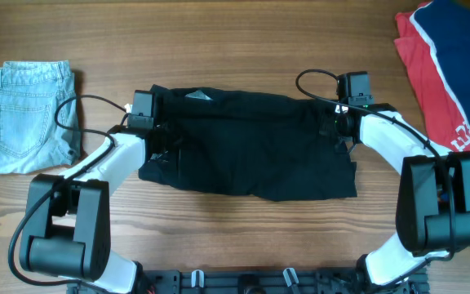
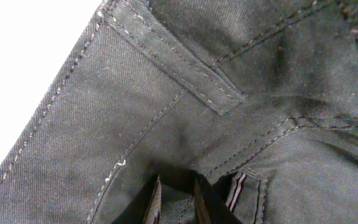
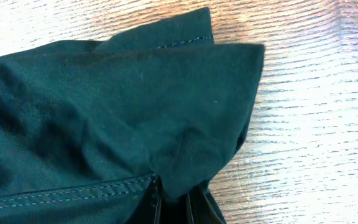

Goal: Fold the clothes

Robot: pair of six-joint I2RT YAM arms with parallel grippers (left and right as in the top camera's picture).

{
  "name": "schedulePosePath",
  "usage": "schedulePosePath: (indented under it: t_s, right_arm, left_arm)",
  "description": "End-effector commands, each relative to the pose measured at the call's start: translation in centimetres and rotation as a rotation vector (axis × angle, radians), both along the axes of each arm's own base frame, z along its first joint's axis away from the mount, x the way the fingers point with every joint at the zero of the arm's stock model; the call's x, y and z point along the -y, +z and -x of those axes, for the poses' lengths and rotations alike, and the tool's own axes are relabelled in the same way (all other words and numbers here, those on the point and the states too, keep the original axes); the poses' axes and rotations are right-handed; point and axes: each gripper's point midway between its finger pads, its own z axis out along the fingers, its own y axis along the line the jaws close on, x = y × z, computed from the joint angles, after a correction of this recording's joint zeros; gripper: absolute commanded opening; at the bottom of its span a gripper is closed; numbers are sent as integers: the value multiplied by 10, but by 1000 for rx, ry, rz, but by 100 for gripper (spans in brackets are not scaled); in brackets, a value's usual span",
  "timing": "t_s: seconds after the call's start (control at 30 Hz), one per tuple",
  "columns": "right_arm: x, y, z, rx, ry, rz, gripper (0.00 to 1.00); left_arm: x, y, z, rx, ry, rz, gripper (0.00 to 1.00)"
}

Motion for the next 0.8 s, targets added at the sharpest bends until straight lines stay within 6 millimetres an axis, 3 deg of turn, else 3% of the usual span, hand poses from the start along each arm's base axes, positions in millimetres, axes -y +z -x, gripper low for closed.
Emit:
schedulePosePath:
  t_s: [0.0,0.07,0.2,0.33,0.43,0.47,0.5,0.57,0.67,0.77]
  right_arm:
    - [5,29,-17,84,-28,12,8]
    - [5,39,-19,110,-29,9,14]
    - [6,37,-15,93,-28,11,28]
    - [6,35,-10,71,-28,13,28]
    - [6,34,-7,58,-28,14,25]
    - [6,33,-5,52,-27,15,20]
    - [6,33,-5,48,-27,15,8]
    - [6,34,-7,58,-33,12,4]
    - [6,47,-26,138,-58,-5,4]
    - [15,81,-58,250,-103,-23,4]
  left_arm:
    - [-5,-24,15,-78,-11,-22,19]
    - [-5,-24,15,-78,-11,-22,19]
    - [-5,-24,15,-79,-11,-22,19]
    - [-5,-24,16,-82,-11,-22,19]
    - [-5,-24,16,-82,-11,-22,19]
    - [-5,-24,16,-82,-11,-22,19]
    - [-5,-24,16,-82,-11,-22,18]
    - [-5,-24,16,-82,-11,-22,19]
    - [-5,-24,16,-82,-11,-22,19]
    - [-5,-24,17,-85,-11,-23,19]
